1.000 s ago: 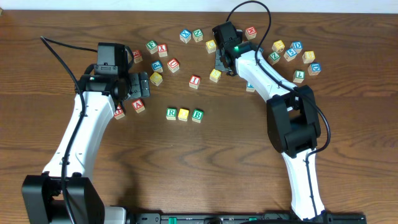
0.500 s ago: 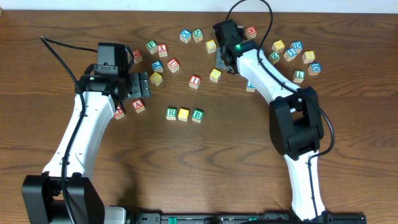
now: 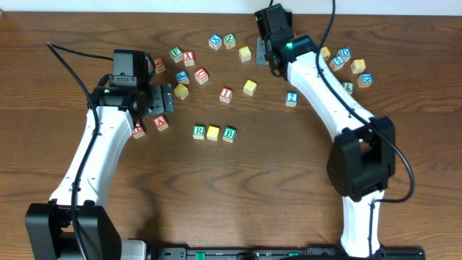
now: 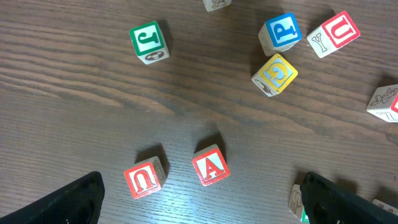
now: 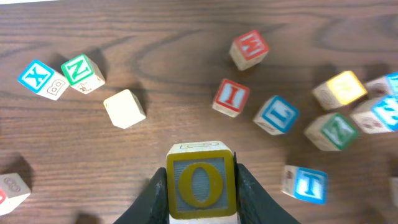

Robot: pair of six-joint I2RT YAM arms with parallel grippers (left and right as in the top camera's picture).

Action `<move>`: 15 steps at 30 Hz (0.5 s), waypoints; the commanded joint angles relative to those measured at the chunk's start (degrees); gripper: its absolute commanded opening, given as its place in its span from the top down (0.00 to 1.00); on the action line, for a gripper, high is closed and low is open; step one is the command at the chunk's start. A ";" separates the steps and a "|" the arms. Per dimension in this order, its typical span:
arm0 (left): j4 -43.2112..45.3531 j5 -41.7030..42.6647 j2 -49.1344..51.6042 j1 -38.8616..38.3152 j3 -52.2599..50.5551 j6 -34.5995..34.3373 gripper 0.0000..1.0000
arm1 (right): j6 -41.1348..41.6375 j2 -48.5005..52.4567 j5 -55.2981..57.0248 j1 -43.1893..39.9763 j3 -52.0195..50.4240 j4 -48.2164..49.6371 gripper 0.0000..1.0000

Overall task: Spell out ROBOT
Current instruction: 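Lift the yellow O block with the right gripper, then carry the yellow O block toward the right of the green B block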

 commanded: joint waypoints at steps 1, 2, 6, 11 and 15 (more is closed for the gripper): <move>-0.20 0.39 -0.09 0.24 -0.55 0.79 0.01 | 1.60 -4.87 3.21 0.33 -0.02 -1.81 0.76; -0.20 0.39 -0.09 0.24 -0.55 0.79 0.01 | 1.86 -5.84 3.48 0.39 -0.02 -2.67 0.76; -0.20 0.39 -0.09 0.24 -0.55 0.79 0.01 | 4.07 -10.03 3.48 0.68 -0.02 -7.23 0.75; -0.22 0.39 -0.09 0.24 -0.55 0.79 0.01 | 7.06 -13.99 3.45 2.23 -0.02 -12.66 0.76; -0.22 0.39 -0.09 0.22 -0.55 0.79 0.01 | 10.47 -15.96 3.45 4.00 -0.04 -18.75 0.78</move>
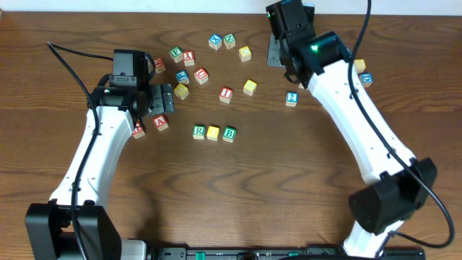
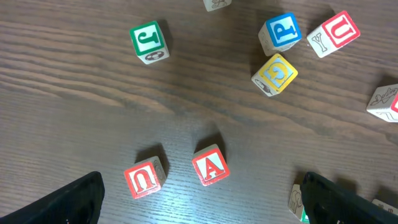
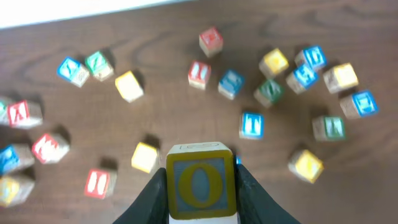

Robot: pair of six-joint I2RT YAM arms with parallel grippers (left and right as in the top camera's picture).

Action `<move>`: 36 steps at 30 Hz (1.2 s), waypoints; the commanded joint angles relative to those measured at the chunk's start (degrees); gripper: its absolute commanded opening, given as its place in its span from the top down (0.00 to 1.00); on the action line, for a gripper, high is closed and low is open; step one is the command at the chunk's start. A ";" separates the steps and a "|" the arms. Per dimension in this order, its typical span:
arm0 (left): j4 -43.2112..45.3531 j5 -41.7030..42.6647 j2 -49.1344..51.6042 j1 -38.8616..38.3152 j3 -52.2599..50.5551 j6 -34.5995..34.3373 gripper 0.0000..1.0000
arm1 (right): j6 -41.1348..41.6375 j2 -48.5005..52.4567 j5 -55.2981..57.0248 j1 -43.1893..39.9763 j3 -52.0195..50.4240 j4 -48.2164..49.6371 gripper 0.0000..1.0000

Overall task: Spell out ROBOT
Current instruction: 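Carry the yellow O block toward the right of the green B block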

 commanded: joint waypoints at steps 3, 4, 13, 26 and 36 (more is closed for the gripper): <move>-0.20 0.37 -0.09 0.22 -0.55 0.79 0.01 | 7.72 -1.44 0.87 3.45 -0.04 -7.19 0.80; -0.20 0.37 -0.09 0.22 -0.55 0.79 0.01 | 8.76 -1.44 0.87 4.02 -0.07 -8.79 0.80; -0.20 0.37 -0.09 0.22 -0.55 0.79 0.01 | 13.53 -1.44 2.60 8.26 -0.20 -14.95 0.81; -0.20 0.37 -0.09 0.22 -0.55 0.79 0.01 | 15.52 -1.44 2.01 8.90 -10.34 -9.44 0.81; -0.20 0.37 -0.09 0.22 -0.55 0.79 0.01 | 16.50 -1.44 -1.07 11.47 -20.11 -1.73 0.81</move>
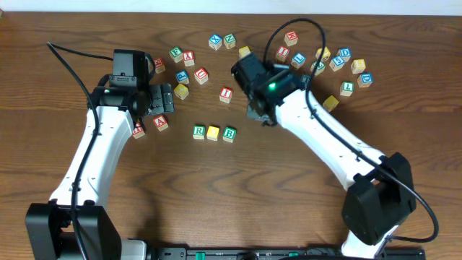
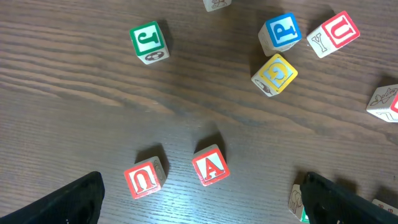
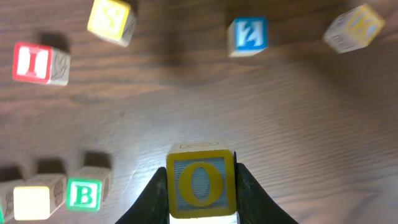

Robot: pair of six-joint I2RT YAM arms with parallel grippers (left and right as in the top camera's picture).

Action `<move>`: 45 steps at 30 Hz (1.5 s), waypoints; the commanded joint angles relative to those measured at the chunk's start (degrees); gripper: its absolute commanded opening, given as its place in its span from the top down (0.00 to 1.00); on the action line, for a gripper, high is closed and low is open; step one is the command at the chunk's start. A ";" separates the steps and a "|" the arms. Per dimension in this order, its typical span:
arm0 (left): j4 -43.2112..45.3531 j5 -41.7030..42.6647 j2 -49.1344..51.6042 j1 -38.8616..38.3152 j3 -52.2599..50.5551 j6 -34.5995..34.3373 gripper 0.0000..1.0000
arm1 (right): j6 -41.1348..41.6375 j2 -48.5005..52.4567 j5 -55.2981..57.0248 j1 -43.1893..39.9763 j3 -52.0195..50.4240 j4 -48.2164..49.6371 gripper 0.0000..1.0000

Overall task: Spell out ROBOT
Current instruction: 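Carry the yellow O block toward the right of the green B block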

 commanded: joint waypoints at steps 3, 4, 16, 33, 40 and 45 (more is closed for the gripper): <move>-0.22 0.37 -0.09 0.22 -0.55 0.79 0.01 | 1.27 -0.61 -0.20 1.84 -2.67 2.23 0.81; -0.22 0.37 -0.09 0.22 -0.55 0.79 0.01 | 1.27 -0.61 -0.17 1.99 -2.97 2.56 0.81; -0.22 0.37 -0.09 0.22 -0.55 0.79 0.01 | -0.50 -0.61 -0.55 2.64 -8.55 8.33 0.80; -0.22 0.37 -0.09 0.22 -0.55 0.79 0.01 | -5.22 -0.61 -2.08 5.38 -15.10 19.69 0.80; -0.22 0.37 -0.09 0.22 -0.55 0.79 0.01 | -5.22 -0.61 -1.38 5.46 -15.19 19.87 0.81; -0.22 0.37 -0.09 0.22 -0.55 0.79 0.01 | -5.20 -0.59 -0.74 5.79 -15.21 20.04 0.81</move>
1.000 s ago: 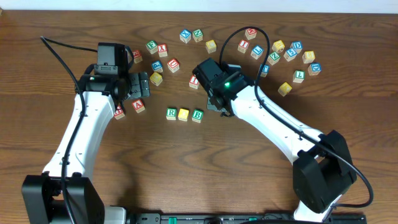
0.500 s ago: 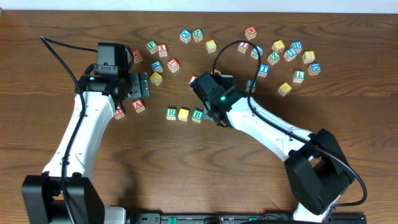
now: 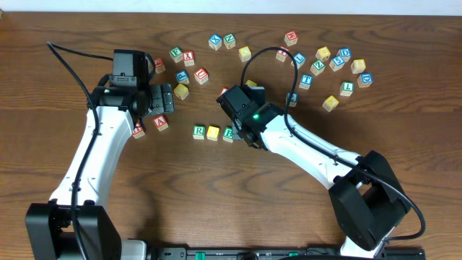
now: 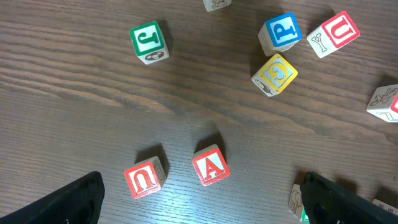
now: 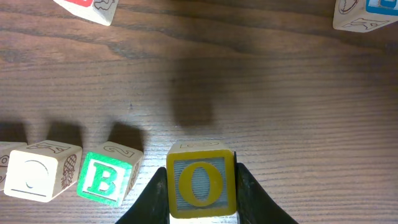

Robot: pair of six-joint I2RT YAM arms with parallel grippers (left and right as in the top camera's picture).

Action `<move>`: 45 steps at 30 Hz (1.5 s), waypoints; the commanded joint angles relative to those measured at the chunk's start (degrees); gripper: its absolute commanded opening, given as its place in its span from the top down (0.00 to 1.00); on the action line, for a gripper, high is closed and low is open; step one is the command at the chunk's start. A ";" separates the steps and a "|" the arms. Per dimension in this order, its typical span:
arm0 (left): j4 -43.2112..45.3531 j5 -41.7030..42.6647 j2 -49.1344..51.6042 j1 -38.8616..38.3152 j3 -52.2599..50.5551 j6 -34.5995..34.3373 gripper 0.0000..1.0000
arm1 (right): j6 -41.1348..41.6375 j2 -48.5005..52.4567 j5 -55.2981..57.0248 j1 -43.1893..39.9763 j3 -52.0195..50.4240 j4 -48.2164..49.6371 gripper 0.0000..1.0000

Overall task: Spell out ROBOT
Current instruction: 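Carry the yellow O block toward the right of the green B block, then lower the yellow O block onto the table right of the B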

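A row lies mid-table: green R block (image 3: 199, 131), a yellow block (image 3: 213, 132), green B block (image 3: 229, 133). My right gripper (image 5: 201, 186) is shut on the yellow O block (image 5: 201, 177), held low just to the right of the B block (image 5: 102, 178), with a small gap between them. The O faces the camera, upright. In the overhead view the right wrist (image 3: 245, 119) hides the O block. My left gripper (image 4: 202, 205) stands open above the table at the left, nothing between its fingers (image 4: 74, 199).
Below the left gripper lie a red A block (image 4: 210, 165), a red U block (image 4: 145, 178), a green J block (image 4: 149, 42), a blue P block (image 4: 280, 32) and a yellow block (image 4: 274, 74). Several loose blocks (image 3: 339, 61) are scattered at the back right.
My right gripper, still holding the O block, has moved left and down; it was higher and farther right of the row, and is now low beside the B block. The left arm has not moved.
My right gripper held the O block low among the loose blocks at the back. It then held it higher there. Later it was over mid-table, right of the R-yellow-B row, and now sits low beside the B. The left gripper stayed open and still.
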 commanded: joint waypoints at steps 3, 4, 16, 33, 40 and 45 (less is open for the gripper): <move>-0.22 0.37 -0.09 0.22 -0.55 0.79 0.01 | -0.50 -0.59 2.19 0.74 -0.48 0.15 0.81; -0.22 0.37 -0.09 0.22 -0.55 0.79 0.01 | -0.50 -0.59 2.27 0.83 -0.61 0.20 0.81; -0.22 0.37 -0.09 0.22 -0.55 0.79 0.01 | -0.07 -0.59 1.81 1.49 -5.44 4.70 0.81; -0.22 0.37 -0.09 0.24 -0.55 0.79 0.01 | -0.07 -0.02 1.99 3.54 -5.95 7.26 0.80; -0.22 0.37 -0.09 0.22 -0.55 0.79 0.01 | -0.07 1.18 1.99 4.15 -5.95 7.56 0.81; -0.22 0.37 -0.09 0.22 -0.55 0.79 0.01 | -0.07 1.25 2.03 4.26 -5.95 7.96 0.80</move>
